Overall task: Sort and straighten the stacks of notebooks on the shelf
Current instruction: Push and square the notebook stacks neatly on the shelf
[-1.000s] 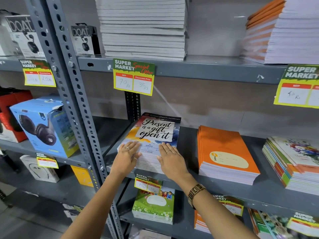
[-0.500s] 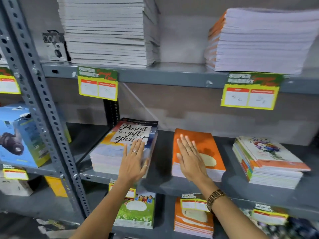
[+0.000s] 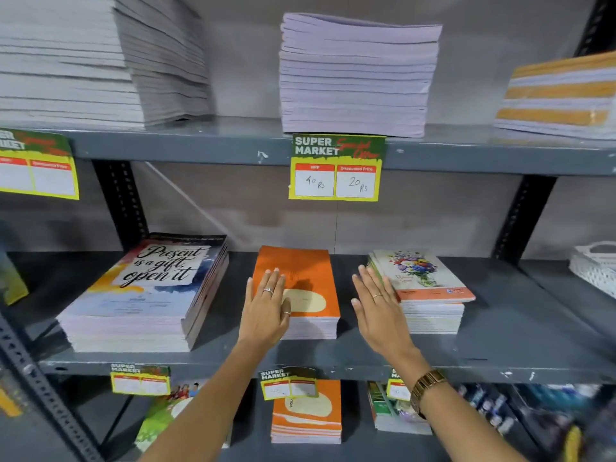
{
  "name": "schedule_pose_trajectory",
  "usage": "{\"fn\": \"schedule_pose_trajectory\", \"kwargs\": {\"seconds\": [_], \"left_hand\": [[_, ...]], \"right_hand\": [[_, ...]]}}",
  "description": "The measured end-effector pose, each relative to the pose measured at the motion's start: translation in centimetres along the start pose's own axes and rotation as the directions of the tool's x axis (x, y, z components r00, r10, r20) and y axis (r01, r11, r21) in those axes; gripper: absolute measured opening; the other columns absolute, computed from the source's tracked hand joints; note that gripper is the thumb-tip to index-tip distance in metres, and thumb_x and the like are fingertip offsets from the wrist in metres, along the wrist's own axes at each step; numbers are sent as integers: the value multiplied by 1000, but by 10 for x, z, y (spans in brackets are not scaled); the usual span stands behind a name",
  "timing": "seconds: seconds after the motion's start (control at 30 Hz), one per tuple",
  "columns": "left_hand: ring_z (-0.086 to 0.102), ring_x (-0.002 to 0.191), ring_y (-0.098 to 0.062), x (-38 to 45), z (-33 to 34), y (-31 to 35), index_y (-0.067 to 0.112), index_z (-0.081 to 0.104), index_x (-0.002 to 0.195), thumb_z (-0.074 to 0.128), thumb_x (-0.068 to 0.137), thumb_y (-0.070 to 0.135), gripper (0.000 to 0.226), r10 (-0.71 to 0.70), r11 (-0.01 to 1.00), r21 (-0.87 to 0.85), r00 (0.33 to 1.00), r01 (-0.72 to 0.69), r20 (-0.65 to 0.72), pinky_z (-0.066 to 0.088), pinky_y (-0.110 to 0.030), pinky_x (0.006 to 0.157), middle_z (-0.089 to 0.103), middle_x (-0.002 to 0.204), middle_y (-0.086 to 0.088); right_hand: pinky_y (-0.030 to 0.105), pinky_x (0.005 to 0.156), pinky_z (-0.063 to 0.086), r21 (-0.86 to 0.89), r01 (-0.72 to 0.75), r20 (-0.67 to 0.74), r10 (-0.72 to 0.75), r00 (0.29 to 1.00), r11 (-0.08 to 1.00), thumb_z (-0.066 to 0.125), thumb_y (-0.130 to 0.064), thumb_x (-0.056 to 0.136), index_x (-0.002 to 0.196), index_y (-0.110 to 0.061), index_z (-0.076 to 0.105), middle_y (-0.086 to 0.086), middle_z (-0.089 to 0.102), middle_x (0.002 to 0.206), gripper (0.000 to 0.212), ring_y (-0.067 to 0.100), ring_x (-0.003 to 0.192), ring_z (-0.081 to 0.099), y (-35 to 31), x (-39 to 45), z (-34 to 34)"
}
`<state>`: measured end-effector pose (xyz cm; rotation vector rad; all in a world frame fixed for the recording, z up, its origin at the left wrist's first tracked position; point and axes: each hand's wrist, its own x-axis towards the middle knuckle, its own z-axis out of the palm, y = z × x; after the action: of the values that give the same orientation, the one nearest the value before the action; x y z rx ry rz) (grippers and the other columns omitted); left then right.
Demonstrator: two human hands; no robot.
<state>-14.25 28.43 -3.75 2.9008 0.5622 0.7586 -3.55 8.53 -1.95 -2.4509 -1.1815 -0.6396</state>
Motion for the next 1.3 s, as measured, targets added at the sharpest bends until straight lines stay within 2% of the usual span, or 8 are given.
{"fn": "schedule_pose_trajectory", "kwargs": {"seconds": [0.13, 0.4, 0.47, 0.57, 0.67, 0.9, 1.1, 1.3], "left_hand": [[8, 145, -21, -9, -10, -16, 13, 21, 144, 29, 98, 32, 51, -53, 998, 31, 998, 54, -16, -4, -44, 118, 19, 156, -6], [15, 144, -26, -36, -53, -94, 7, 27, 141, 34, 95, 28, 51, -251, 963, 82, 966, 255, -52, 5, -50, 117, 24, 154, -12], [13, 145, -24, -45, -59, -115, 8, 24, 142, 29, 95, 36, 55, -295, 952, 73, 955, 298, -40, 3, -48, 117, 22, 155, -11], [12, 145, -23, -59, -69, -141, 9, 24, 142, 16, 86, 45, 67, -344, 938, 41, 939, 345, -31, 3, -46, 118, 22, 155, -10], [11, 145, -22, -74, -76, -164, 9, 22, 143, 2, 79, 55, 82, -341, 938, 65, 940, 340, 9, 2, -45, 118, 20, 155, -11], [7, 146, -22, -92, -89, -206, 14, 14, 146, -26, 60, 78, 114, -272, 955, 153, 955, 253, 116, 0, -44, 118, 16, 156, -7], [13, 145, -22, -88, -89, -231, 15, 19, 145, -7, 74, 61, 88, -244, 962, 155, 962, 224, 126, 6, -39, 119, 23, 155, -6], [26, 141, -26, -90, -90, -242, 12, 30, 141, -22, 70, 74, 108, -200, 976, 103, 976, 191, 85, 15, -42, 117, 36, 149, -9]], "right_hand": [[27, 116, -11, 42, 80, 9, -81, 997, 996, 33, -26, 99, 144, -10, 25, 4, 14, 154, 48, 17, 141, -1, -17, 3, 12], [52, 110, 3, 143, 279, 63, -290, 955, 950, 43, -17, 96, 139, -3, 35, 14, 31, 150, 46, 31, 140, 24, -101, 23, 30], [50, 111, 5, 160, 330, 54, -342, 938, 930, 44, -16, 95, 138, -2, 37, 14, 33, 149, 46, 31, 139, 28, -124, 26, 35], [33, 115, -6, 177, 396, 70, -413, 908, 901, 32, -25, 99, 144, -7, 23, 8, 17, 156, 50, 22, 145, 11, -158, 30, 46], [30, 113, -11, 208, 420, 110, -448, 887, 883, 28, -30, 100, 146, -9, 14, 6, 10, 157, 53, 19, 145, 5, -189, 36, 58], [28, 117, -1, 307, 336, 243, -415, 877, 890, 29, -33, 100, 147, -8, 8, 8, 6, 158, 58, 17, 145, 3, -243, 48, 79], [28, 116, 3, 363, 221, 305, -339, 890, 905, 32, -27, 100, 147, -6, 9, 9, 7, 158, 56, 20, 145, 2, -265, 58, 89], [31, 116, 15, 385, 150, 314, -282, 907, 911, 33, -27, 100, 146, -8, 14, 5, 11, 158, 53, 16, 145, 3, -276, 58, 97]]}}
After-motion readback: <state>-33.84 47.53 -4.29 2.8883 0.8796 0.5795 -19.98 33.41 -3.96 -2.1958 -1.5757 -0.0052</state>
